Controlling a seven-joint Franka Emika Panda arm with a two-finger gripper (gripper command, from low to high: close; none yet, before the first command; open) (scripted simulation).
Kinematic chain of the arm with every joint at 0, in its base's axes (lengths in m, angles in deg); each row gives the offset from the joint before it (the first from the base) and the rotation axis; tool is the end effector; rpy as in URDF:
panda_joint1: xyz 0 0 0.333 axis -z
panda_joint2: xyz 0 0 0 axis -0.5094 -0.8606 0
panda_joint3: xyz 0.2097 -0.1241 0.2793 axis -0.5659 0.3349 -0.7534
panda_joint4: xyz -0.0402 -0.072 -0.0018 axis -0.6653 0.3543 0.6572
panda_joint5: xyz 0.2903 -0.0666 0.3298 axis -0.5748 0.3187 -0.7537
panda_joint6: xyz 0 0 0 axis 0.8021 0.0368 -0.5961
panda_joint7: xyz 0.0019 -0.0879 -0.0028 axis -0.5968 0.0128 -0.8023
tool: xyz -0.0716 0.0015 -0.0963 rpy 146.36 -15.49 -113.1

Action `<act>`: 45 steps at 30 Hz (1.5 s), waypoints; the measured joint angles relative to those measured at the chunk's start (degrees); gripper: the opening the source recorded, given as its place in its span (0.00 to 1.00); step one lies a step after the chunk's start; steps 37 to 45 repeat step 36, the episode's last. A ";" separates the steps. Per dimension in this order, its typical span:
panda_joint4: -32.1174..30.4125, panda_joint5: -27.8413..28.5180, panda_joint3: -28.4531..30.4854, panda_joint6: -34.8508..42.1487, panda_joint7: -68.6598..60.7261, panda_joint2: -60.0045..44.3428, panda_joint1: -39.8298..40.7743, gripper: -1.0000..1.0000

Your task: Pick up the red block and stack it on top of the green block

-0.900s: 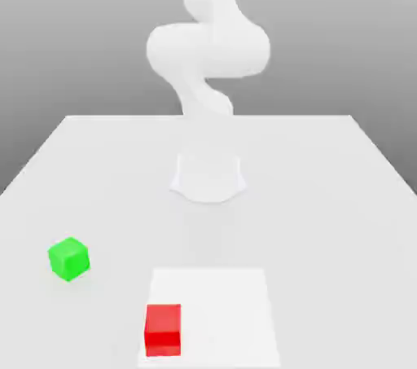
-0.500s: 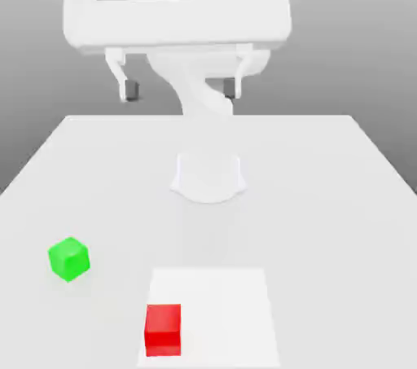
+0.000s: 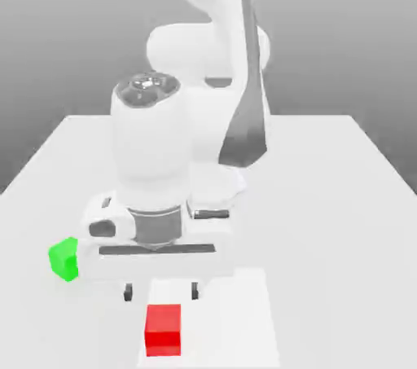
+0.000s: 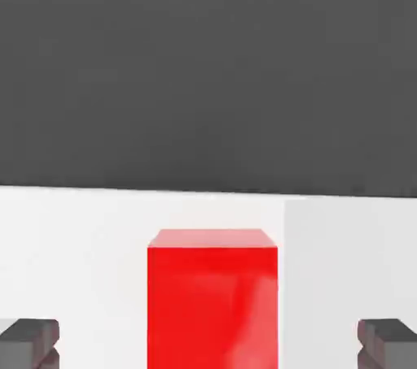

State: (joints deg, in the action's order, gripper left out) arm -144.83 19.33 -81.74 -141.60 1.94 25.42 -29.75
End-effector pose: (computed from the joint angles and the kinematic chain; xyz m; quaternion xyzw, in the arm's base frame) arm 0.4935 -0.0686 0.1685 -0.9301 0.3673 -0.0013 0.0003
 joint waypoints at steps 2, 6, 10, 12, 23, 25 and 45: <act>0.60 -1.12 -1.10 -3.42 -0.86 -4.15 0.88 0.00; 0.60 -1.08 -1.11 -3.39 -0.81 -4.15 0.87 0.00; 0.46 -0.63 -1.08 -2.74 -0.49 -3.35 0.94 0.00; -0.11 0.45 -0.31 0.26 0.31 0.22 0.40 0.00; -12.08 9.31 11.56 6.69 -6.96 19.18 18.44 0.00; -14.37 9.60 13.49 6.60 -9.53 21.29 20.40 0.00; -14.78 -2.13 11.46 -4.61 -19.07 9.74 21.18 1.00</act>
